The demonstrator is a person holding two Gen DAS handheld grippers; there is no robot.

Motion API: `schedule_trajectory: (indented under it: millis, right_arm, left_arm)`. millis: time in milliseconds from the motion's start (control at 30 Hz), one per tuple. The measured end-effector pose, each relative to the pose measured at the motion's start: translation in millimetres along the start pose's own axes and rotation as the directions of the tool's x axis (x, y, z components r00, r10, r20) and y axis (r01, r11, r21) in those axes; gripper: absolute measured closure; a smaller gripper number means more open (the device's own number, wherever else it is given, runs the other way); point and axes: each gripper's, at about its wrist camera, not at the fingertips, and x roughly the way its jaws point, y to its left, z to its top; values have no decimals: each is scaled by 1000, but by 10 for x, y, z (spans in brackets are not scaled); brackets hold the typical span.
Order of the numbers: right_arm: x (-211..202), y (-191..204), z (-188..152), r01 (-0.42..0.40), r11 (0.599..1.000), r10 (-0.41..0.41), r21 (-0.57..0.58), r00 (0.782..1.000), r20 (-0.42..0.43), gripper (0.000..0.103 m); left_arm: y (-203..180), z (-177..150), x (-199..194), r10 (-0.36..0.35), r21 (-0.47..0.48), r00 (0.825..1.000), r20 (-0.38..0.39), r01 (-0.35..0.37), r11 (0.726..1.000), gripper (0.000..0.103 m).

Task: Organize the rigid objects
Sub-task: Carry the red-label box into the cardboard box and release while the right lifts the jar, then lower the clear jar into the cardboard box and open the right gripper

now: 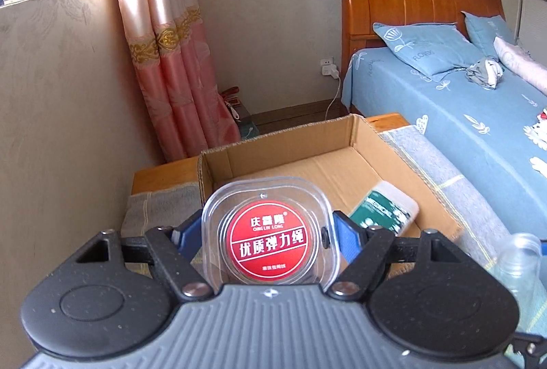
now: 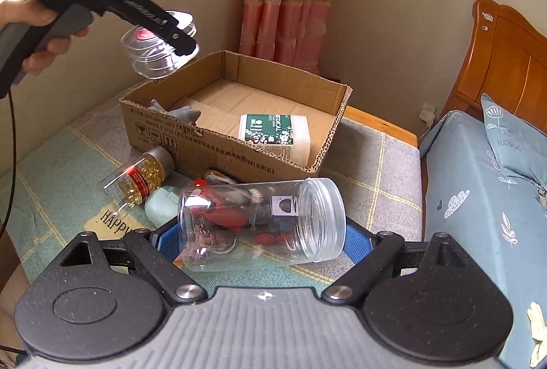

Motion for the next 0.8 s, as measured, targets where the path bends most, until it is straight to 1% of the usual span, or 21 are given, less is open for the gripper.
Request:
schedule_trajectory:
  millis: [100, 233, 267, 300, 333, 367, 567, 800]
  right_arm:
    - [-7, -24, 27, 8, 1000, -8, 2, 1000, 5, 10]
    - [-19, -54, 47, 18, 1000, -18, 4, 1000, 8, 10]
    - [-21, -59, 51, 19, 1000, -19, 5, 1000, 9, 10]
    - [-26, -69, 58, 21, 1000, -21, 5, 1000, 10, 10]
    - [-26, -72, 64, 24, 1000, -24, 5, 1000, 10, 10]
    - [-23, -72, 69, 26, 1000, -26, 4, 1000, 10, 10]
    - [-33, -58, 121, 26, 1000, -26, -6, 999, 19, 10]
    - [31, -84, 261, 5, 1000, -5, 4, 1000, 24, 10]
  left_arm:
    - [13, 101, 142, 16, -9, 1000, -10, -16, 1000, 27]
    - [0, 146, 332, 41, -18, 999, -12, -41, 999, 26]
    - [0, 146, 376, 44, -26, 999, -15, -44, 999, 23]
    - [4, 146, 416, 46, -35, 999, -18, -47, 998, 15]
    - [4, 127, 443, 51, -47, 998, -21, -52, 998, 11]
    - [13, 108, 460, 58, -57, 998, -19, -59, 997, 10]
    - [2, -65, 361, 19, -68, 1000, -13, -20, 997, 9]
    - [-33, -331, 69, -5, -73, 1000, -18, 3, 997, 6]
